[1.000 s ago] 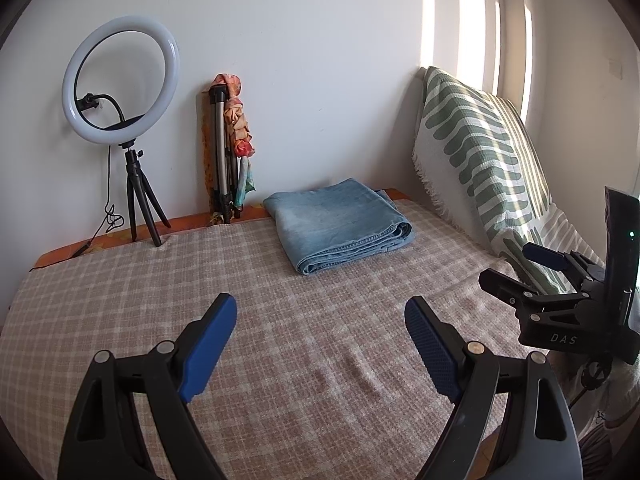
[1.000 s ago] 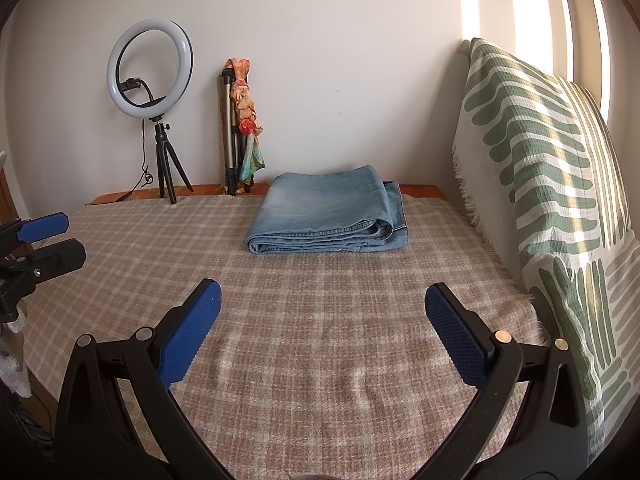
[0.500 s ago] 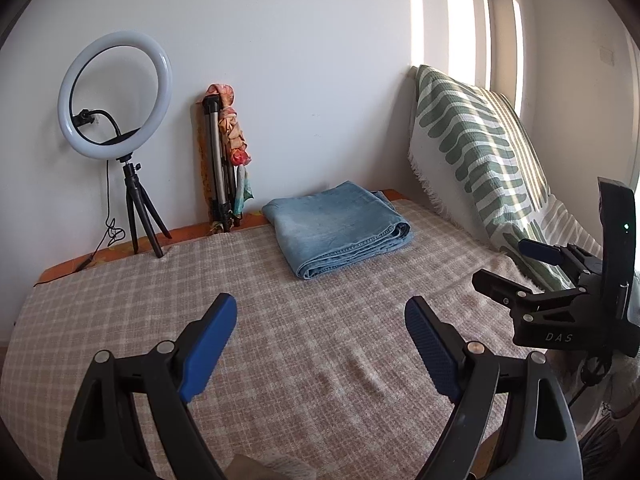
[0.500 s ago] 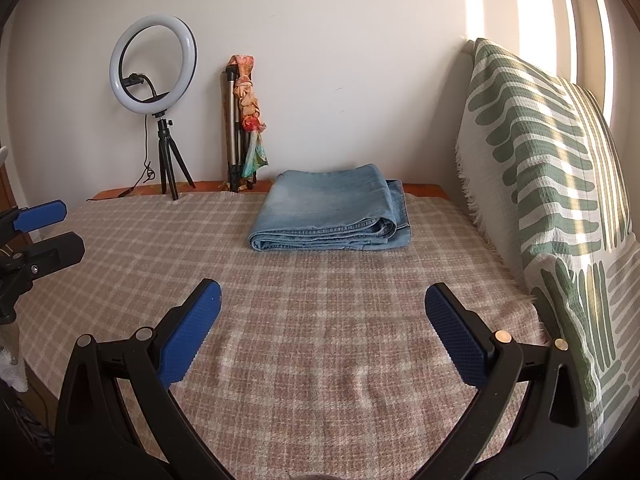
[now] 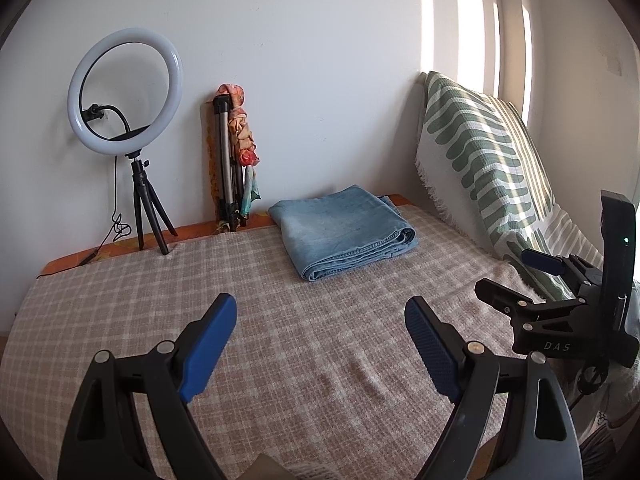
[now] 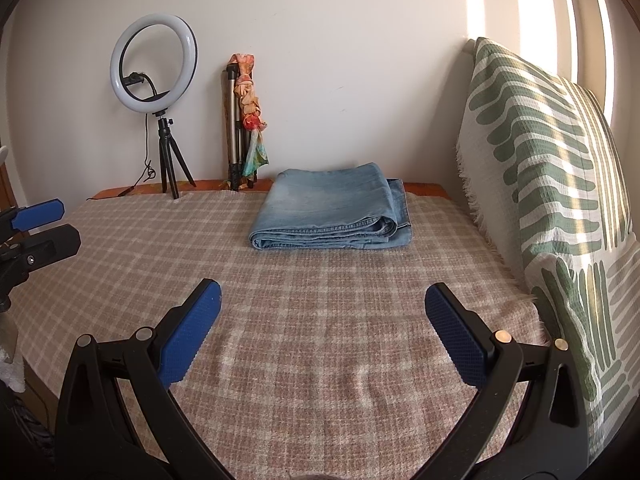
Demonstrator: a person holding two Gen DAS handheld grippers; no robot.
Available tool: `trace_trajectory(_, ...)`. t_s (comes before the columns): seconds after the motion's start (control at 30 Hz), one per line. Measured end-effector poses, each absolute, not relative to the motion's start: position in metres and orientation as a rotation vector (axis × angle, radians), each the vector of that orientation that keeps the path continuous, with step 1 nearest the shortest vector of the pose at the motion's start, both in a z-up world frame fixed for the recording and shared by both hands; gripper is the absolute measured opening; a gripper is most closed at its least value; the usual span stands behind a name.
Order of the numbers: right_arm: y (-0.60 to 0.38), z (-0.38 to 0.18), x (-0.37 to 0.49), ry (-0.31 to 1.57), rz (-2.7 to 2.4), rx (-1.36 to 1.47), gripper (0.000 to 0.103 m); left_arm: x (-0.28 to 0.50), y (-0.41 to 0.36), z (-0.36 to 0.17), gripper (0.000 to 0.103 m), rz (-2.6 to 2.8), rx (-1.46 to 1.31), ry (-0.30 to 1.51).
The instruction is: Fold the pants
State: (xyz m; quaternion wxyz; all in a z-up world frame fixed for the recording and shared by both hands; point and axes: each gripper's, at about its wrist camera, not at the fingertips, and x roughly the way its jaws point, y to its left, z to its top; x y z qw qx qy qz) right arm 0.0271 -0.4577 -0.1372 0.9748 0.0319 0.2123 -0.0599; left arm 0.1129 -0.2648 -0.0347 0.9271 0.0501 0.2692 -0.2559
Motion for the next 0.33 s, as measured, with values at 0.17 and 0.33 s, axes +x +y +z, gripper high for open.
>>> trace_trajectory(0.17, -0.4559, -0.1385, 0.0277, 0.432, -0.116, 0.063, 0.103, 0.1145, -0.2622, -0.0358, 0.085, -0.516, 0.092, 0.552)
trace_trajectory(0.33, -0.4529, -0.1409, 0.0268, 0.439, -0.113, 0.066, 0.103, 0.1145, -0.2619, -0.0359, 0.085, -0.512, 0.093, 0.551)
